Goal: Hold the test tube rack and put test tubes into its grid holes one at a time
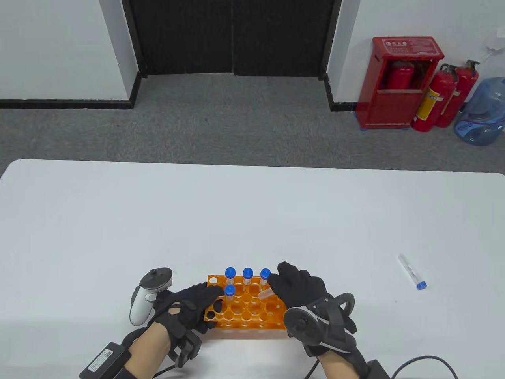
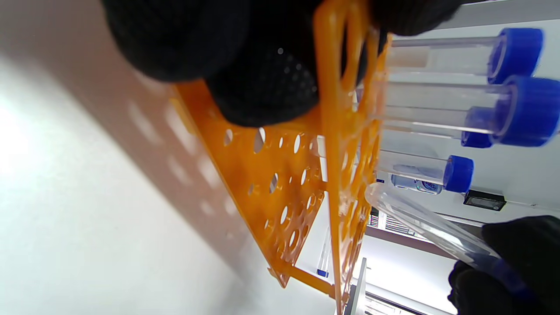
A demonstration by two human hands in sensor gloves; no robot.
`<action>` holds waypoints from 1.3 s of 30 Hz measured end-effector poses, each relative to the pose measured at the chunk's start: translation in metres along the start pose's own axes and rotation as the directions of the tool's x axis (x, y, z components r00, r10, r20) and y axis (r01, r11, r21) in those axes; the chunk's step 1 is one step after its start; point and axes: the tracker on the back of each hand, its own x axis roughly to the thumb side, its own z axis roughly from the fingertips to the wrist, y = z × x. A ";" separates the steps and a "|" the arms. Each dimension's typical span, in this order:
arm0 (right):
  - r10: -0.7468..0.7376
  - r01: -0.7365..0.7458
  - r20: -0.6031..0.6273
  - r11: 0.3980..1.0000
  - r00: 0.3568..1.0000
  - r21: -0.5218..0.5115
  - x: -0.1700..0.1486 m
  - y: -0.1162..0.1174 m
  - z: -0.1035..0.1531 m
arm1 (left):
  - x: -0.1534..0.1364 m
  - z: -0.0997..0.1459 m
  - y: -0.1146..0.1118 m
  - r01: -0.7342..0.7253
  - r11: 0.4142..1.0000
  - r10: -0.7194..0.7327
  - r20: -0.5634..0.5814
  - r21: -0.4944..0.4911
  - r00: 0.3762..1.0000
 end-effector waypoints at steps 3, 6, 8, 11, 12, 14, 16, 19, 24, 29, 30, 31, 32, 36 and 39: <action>-0.007 0.007 0.000 1.000 1.000 0.004 0.002 -0.002 0.001 | 0.000 0.001 -0.001 0.000 1.000 0.000 0.001 0.005 1.000; -0.003 0.003 -0.007 1.000 1.000 0.005 0.000 -0.003 0.002 | 0.001 0.001 -0.001 -0.012 1.000 0.012 0.003 -0.006 1.000; -0.014 0.014 -0.006 1.000 1.000 0.013 0.001 -0.002 0.001 | 0.002 0.002 -0.002 -0.003 1.000 0.003 0.009 -0.004 1.000; -0.017 0.017 0.027 1.000 0.999 0.023 0.006 0.003 0.000 | 0.001 0.001 -0.002 -0.006 1.000 0.006 0.007 -0.011 1.000; -0.017 0.016 0.039 1.000 0.999 0.022 0.007 0.005 0.000 | 0.001 0.001 -0.002 -0.007 1.000 0.007 0.006 -0.012 1.000; -0.017 0.018 0.077 1.000 0.997 -0.012 0.012 0.010 0.000 | 0.001 0.001 -0.002 -0.002 1.000 0.002 0.008 -0.009 1.000; -0.019 0.018 0.096 1.000 0.995 0.005 0.014 0.014 -0.001 | 0.001 0.001 -0.002 -0.003 1.000 0.004 0.010 -0.007 1.000; -0.025 0.025 0.122 1.000 0.992 0.005 0.014 0.020 -0.001 | 0.001 0.001 -0.002 -0.012 1.000 0.012 0.010 -0.013 1.000; -0.030 0.026 0.144 0.999 0.989 0.027 0.015 0.026 -0.002 | 0.001 0.001 -0.003 -0.015 1.000 0.015 0.009 -0.018 1.000; -0.032 0.026 0.156 0.999 0.987 0.040 0.017 0.029 -0.003 | 0.001 0.002 -0.002 -0.006 1.000 0.006 0.009 -0.008 1.000; -0.029 0.023 0.160 0.999 0.987 0.038 0.018 0.029 -0.003 | 0.002 0.002 -0.002 -0.006 1.000 0.006 0.008 -0.008 1.000; -0.030 0.024 0.160 0.999 0.987 0.040 0.018 0.029 -0.003 | 0.001 0.001 -0.002 -0.008 1.000 0.008 0.006 -0.009 1.000; -0.031 0.025 0.160 0.999 0.987 0.041 0.018 0.029 -0.003 | 0.001 0.001 -0.002 -0.008 1.000 0.008 0.006 -0.009 1.000; -0.052 0.042 0.147 0.997 0.988 0.066 0.014 0.023 0.000 | 0.001 0.002 -0.001 -0.020 1.000 0.020 0.009 -0.010 1.000; -0.081 0.076 0.062 0.994 0.995 0.081 0.002 0.008 0.002 | 0.002 0.002 0.000 -0.020 1.000 0.020 0.009 -0.008 1.000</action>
